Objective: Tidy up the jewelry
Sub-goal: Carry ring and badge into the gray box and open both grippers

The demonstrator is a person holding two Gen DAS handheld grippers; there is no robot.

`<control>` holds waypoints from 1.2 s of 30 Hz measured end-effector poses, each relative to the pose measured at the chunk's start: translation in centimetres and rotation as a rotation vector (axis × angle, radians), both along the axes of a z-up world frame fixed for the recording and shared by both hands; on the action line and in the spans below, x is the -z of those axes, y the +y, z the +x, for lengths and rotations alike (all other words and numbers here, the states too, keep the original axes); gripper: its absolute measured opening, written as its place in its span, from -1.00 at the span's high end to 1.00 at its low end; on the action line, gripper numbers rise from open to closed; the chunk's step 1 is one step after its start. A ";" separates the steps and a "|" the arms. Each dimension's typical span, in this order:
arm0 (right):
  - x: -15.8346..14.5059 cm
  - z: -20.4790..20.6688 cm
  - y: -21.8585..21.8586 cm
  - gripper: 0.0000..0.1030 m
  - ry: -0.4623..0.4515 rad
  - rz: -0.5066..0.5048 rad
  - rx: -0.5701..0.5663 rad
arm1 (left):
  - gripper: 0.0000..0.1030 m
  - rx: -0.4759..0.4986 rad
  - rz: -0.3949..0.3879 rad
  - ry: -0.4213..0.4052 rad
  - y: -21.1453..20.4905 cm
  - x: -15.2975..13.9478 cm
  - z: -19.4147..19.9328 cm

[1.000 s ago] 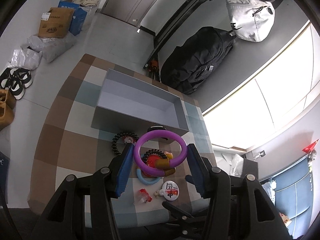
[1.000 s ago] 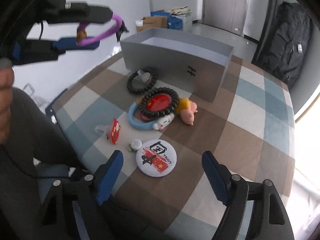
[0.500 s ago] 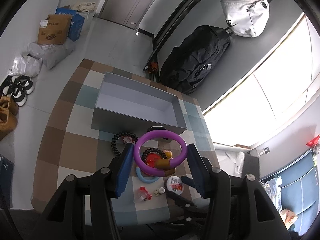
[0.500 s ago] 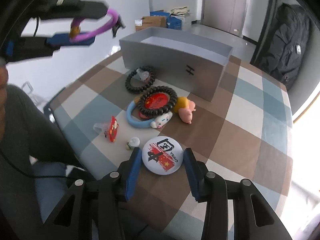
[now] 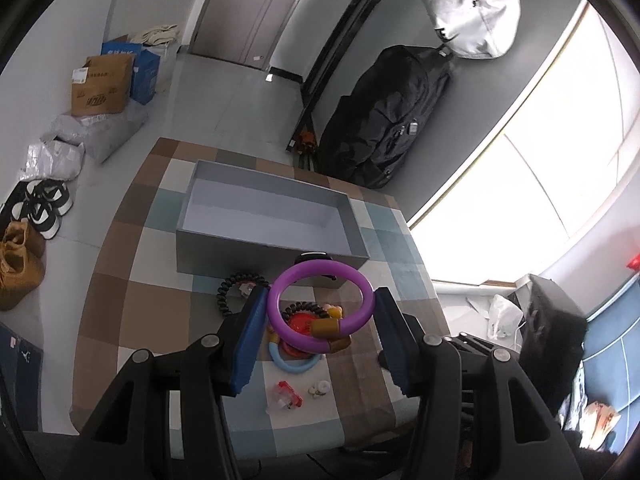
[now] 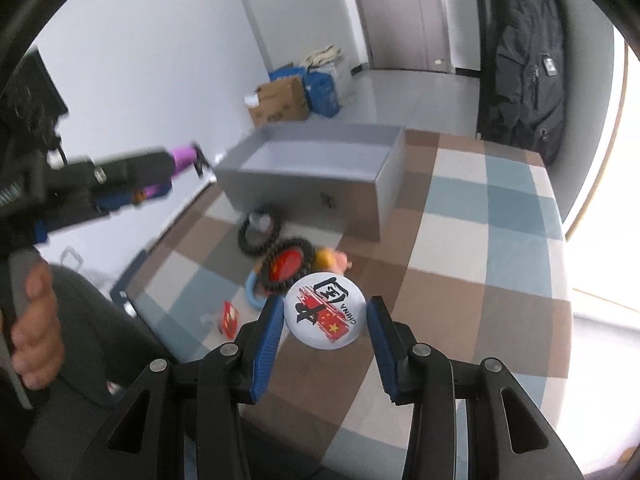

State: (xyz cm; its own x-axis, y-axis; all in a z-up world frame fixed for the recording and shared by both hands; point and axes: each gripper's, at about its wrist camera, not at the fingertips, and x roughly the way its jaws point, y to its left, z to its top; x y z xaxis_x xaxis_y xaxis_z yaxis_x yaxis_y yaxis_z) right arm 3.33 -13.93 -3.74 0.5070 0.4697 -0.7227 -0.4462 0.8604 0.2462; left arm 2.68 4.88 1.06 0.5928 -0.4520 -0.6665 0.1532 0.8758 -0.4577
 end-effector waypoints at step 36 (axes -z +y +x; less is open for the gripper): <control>-2.1 14.8 3.6 0.19 0.012 0.077 -0.086 | 0.07 -0.036 0.000 0.224 1.1 3.6 12.4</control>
